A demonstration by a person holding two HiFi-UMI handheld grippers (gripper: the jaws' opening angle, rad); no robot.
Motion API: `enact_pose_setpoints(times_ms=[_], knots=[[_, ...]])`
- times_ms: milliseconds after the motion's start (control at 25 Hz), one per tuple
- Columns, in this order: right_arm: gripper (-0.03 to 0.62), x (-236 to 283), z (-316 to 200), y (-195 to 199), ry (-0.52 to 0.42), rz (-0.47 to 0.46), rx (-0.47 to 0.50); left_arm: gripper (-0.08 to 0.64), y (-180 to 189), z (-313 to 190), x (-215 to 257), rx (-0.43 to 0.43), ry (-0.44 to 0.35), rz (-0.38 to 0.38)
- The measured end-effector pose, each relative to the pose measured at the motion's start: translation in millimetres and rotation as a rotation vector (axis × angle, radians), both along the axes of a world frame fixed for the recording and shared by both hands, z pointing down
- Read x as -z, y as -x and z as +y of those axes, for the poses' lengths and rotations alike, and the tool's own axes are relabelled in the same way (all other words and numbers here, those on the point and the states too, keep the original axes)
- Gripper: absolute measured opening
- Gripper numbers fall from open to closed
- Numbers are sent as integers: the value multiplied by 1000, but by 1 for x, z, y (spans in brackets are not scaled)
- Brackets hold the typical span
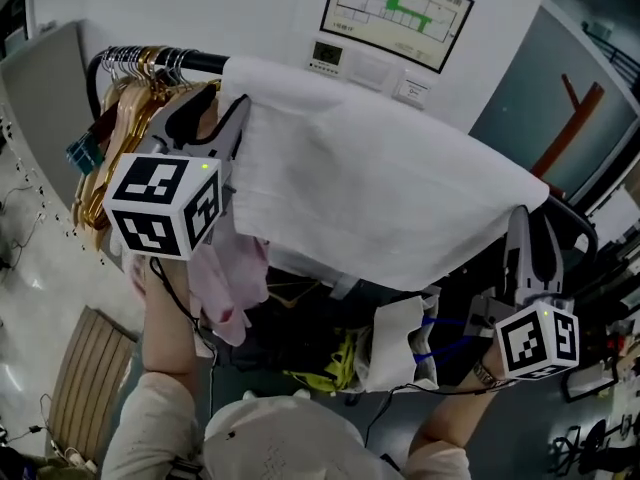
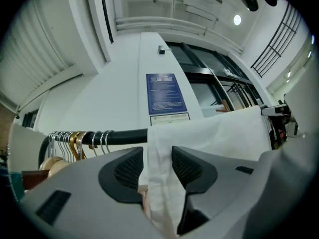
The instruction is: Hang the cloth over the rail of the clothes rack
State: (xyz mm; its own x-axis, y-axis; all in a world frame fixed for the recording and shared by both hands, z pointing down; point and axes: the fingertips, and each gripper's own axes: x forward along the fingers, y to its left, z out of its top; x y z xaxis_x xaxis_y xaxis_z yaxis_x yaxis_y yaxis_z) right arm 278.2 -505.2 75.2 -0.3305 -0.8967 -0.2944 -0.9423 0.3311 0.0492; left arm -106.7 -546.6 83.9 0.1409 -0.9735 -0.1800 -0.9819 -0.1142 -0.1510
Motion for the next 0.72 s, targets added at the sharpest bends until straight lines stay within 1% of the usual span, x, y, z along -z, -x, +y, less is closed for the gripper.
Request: enact_pose_setpoints(times_ms=[80,160,240,360,480,560,600,640,680,720], knots=[[110,1,0,3,1,-13,26,164,-3,-4,0,-30,2,1],[110,0,2,8,2,-20,52,164,-7,-3,1,-62,-18,16],[110,-3,4,11,8,-2,63,164,-9,0,-1,-84,-30,43],[110,-3,4,17,-1,27,74,163,-6,0,-3,-85,-32,51],[110,1,3,18,-8,20,89,160,-6,0,-1,-77,-31,31],[109,1,2,13,0,20,68,140,-8,0,0,-65,-31,19],[89,1,2,9,-1,22,48,132,-9,1,0,-60,-30,19],[50,2,3,5,-4,24,28,121,-10,1,1,-59,-28,24],[29,3,3,2,-5,28,13,105,-10,1,1,-64,-26,34],[21,4,4,0,-5,32,6,86,-12,2,3,-75,-26,51]])
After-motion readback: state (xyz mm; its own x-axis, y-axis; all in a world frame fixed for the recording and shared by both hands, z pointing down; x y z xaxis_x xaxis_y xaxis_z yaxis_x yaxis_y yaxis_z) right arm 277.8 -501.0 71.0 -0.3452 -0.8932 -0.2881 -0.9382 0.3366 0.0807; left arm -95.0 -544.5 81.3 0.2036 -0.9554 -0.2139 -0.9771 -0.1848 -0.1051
